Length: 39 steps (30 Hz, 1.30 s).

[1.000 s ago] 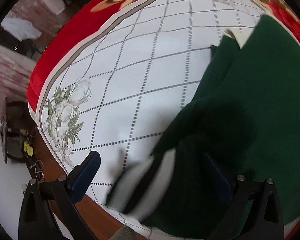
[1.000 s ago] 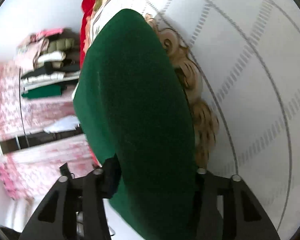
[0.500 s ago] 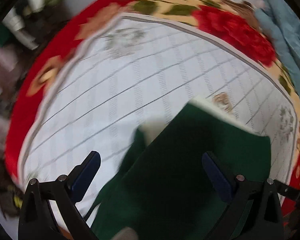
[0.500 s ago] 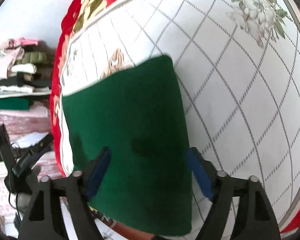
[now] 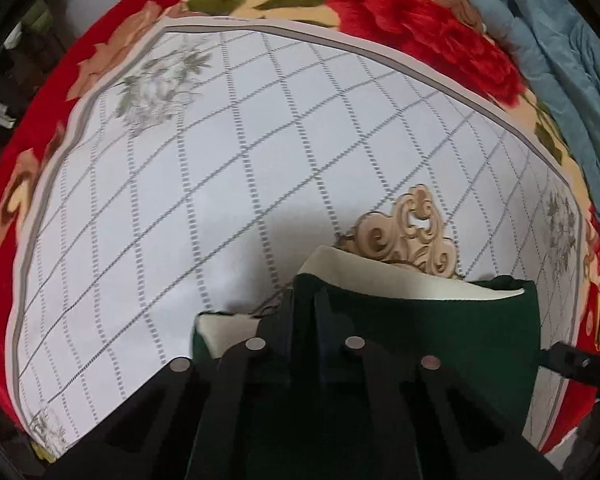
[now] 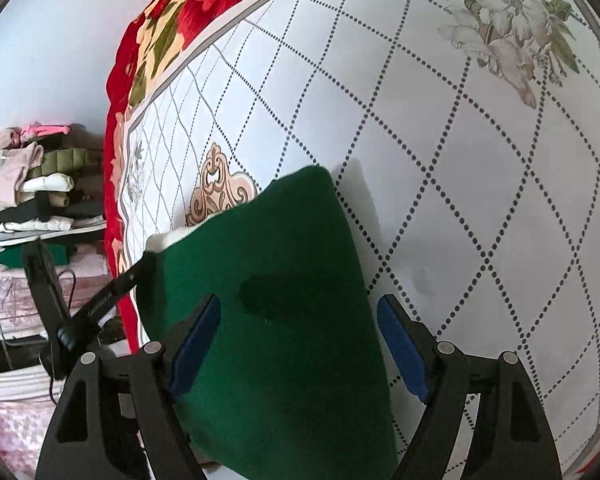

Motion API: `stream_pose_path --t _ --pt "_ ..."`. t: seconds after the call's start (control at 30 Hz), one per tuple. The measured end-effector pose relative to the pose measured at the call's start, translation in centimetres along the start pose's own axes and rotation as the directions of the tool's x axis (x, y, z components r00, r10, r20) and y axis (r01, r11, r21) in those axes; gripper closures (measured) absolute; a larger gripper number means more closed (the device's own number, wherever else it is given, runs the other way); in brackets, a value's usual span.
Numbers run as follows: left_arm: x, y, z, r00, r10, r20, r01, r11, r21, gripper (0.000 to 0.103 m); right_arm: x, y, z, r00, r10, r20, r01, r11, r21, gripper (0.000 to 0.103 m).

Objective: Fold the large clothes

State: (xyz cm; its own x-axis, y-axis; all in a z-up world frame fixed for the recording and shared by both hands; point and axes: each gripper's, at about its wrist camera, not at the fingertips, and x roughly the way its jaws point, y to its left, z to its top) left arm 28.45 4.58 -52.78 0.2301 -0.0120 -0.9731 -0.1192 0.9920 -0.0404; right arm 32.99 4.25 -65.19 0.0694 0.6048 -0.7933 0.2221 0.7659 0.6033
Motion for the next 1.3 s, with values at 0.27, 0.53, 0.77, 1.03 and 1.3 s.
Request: stream_pose_path --t 0.27,0.53,0.77,1.03,1.3 --pt "3.7 3.4 -0.7 0.995 0.073 -0.072 -0.076 0.996 -0.039 0.102 -2.6 4.4 -0.7 0.995 -0.087 0.046 0.092 0.99 -0.107 0.029" --pt "0.7 4.4 -0.4 0.995 0.101 -0.022 -0.103 0.988 -0.118 0.094 8.0 8.0 -0.4 0.912 -0.373 -0.173 0.294 0.885 -0.362 0.073" --pt "-5.1 6.3 -1.7 0.988 0.129 0.09 -0.108 0.971 -0.213 0.0 9.5 7.8 1.7 0.867 -0.408 -0.285 0.301 0.886 -0.354 0.072" --pt "-5.0 5.3 -5.8 0.992 0.122 0.012 -0.117 0.971 -0.209 0.0 4.7 7.9 1.1 0.925 -0.31 -0.219 0.247 0.93 -0.271 0.064" --pt "2.9 9.0 -9.9 0.98 0.138 -0.144 -0.176 0.938 -0.299 0.0 8.8 11.2 -6.3 0.865 -0.427 -0.263 0.241 0.814 -0.529 0.098"
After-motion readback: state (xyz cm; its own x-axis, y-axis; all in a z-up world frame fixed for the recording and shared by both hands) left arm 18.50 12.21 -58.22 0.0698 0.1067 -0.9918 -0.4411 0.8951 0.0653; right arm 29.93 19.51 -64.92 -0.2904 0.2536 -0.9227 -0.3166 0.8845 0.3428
